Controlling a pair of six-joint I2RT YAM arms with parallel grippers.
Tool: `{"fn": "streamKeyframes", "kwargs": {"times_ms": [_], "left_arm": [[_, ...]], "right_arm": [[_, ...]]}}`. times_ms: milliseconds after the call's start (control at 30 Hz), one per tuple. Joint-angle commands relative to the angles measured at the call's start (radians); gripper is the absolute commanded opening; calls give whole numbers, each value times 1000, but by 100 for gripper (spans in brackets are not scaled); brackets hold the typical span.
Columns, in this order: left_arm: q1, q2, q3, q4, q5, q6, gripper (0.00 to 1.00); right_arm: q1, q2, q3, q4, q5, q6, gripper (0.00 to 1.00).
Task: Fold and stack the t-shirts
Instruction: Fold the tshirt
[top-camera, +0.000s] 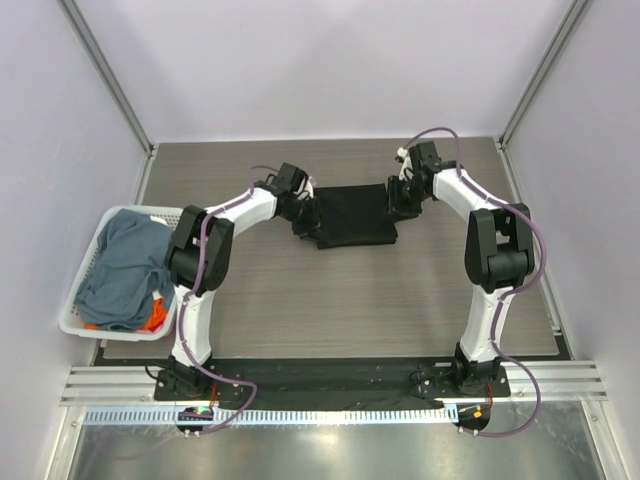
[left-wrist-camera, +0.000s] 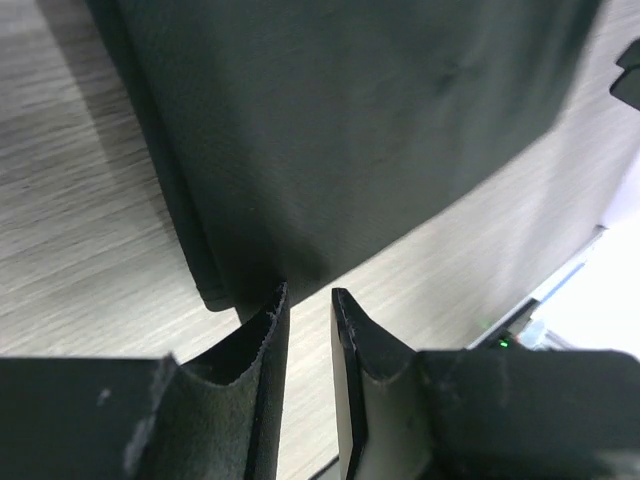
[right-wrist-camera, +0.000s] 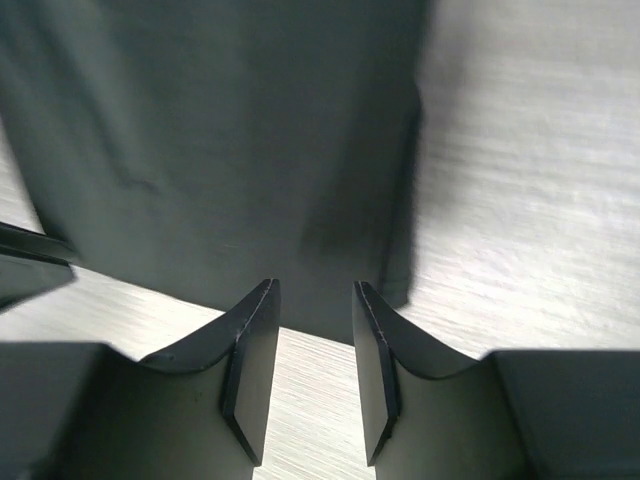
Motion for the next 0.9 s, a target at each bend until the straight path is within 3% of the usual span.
{"fn": "streamKeyframes", "kwargs": {"times_ms": [0, 300, 533, 600, 733, 867], "left_arm": [[-4, 5, -20, 77, -45, -1, 24], [-14, 9, -43, 75, -101, -7, 24], [-19, -101, 9, -39, -134, 22, 24], [-16, -141, 31, -75, -141, 37, 24], [-18, -257, 58, -167, -146, 72, 25], [-18, -398, 3, -179, -100, 89, 26]], "right_arm": [[-8, -11, -44, 26, 68, -31, 40], [-5, 15, -129, 88, 57, -54, 35], [-5, -2, -127, 93, 73, -51, 21], [-6, -20, -123, 88, 71, -48, 22], [-5, -57, -109, 77, 54, -34, 33], [-5, -56, -80, 73, 42, -31, 39]]}}
